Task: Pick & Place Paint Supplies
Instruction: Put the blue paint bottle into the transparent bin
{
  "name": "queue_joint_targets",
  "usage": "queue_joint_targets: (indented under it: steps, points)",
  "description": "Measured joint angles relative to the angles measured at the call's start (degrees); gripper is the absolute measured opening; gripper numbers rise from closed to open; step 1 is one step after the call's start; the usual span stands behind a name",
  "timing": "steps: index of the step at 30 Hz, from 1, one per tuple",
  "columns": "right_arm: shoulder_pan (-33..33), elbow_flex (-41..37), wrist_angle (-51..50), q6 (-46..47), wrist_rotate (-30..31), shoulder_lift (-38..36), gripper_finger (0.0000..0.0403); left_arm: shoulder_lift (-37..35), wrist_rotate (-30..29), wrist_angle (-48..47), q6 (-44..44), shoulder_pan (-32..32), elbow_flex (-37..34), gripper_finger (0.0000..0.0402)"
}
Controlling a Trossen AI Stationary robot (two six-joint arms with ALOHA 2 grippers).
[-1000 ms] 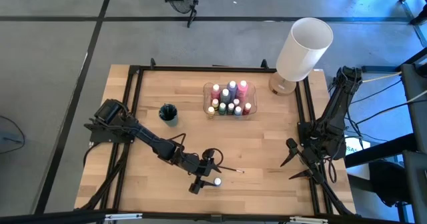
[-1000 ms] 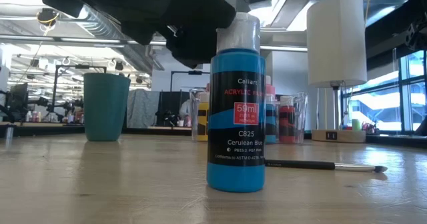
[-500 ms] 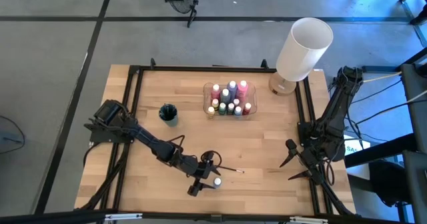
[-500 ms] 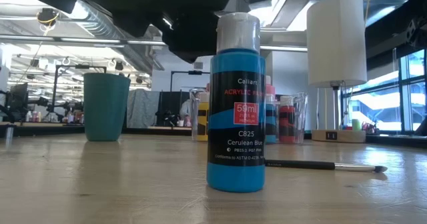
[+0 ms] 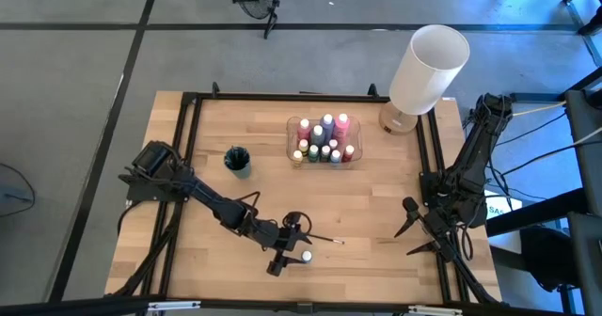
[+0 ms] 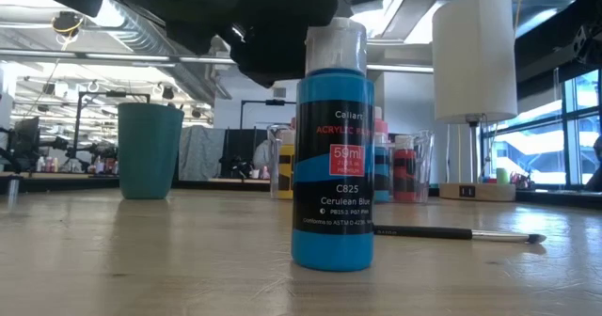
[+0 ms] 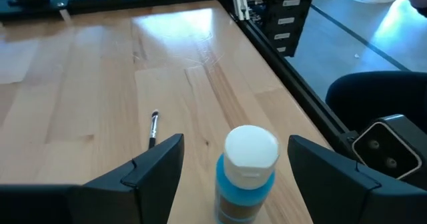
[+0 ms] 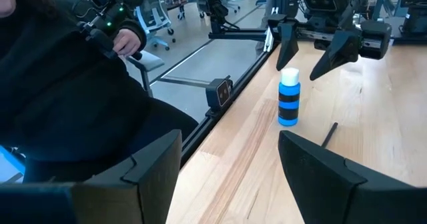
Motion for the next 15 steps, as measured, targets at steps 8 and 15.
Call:
queue_joint_targets:
  steps: [8, 15]
  points:
    - [0.00, 0.00, 0.03, 0.68, -0.02, 0.00, 0.0252, 0.02, -1.70, 0.16, -1.89, -0.85, 0.00, 0.0265]
    - [0.00, 0.00, 0.85, 3.91, -0.02, 0.35, 0.0252, 0.05, -1.35, 1.77, -1.60, -0.68, 0.00, 0.0265]
